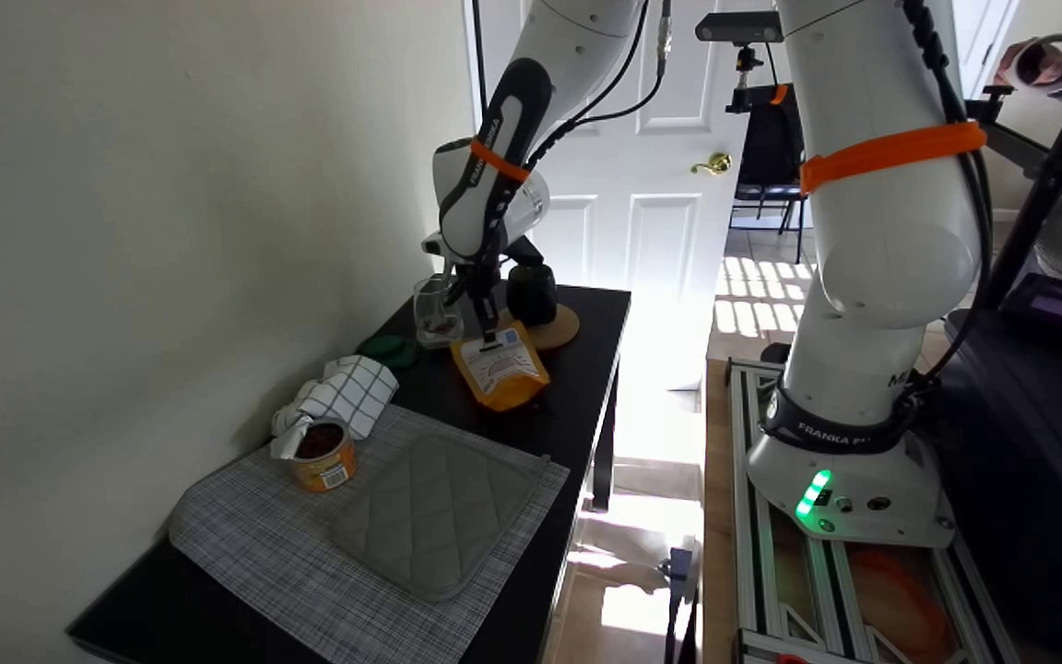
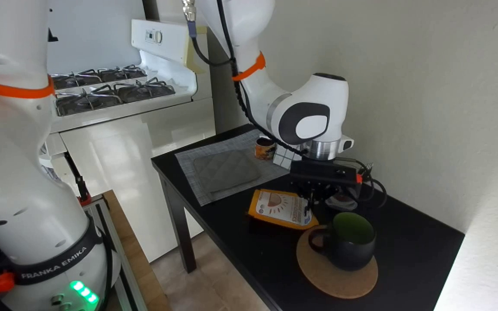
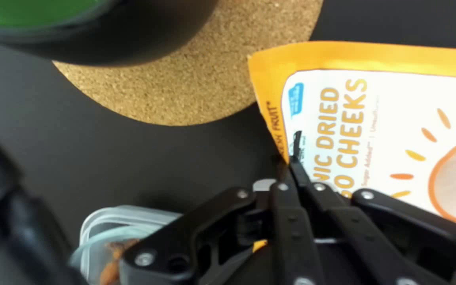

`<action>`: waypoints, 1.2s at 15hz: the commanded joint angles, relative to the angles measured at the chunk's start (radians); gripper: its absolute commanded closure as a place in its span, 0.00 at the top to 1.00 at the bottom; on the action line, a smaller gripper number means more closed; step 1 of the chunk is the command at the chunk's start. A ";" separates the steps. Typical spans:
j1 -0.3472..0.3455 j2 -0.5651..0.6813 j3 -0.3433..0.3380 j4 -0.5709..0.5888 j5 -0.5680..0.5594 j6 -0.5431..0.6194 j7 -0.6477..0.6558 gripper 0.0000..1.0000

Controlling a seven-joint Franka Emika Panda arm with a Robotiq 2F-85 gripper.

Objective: Make the dried mango package stand upright

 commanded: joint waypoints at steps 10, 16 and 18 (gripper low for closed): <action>0.087 -0.634 0.010 -0.320 0.467 -0.352 -0.563 0.01; 0.253 -0.838 -0.051 -0.333 0.489 -0.579 -0.697 0.01; 0.284 -0.858 -0.056 -0.321 0.480 -0.635 -0.688 0.01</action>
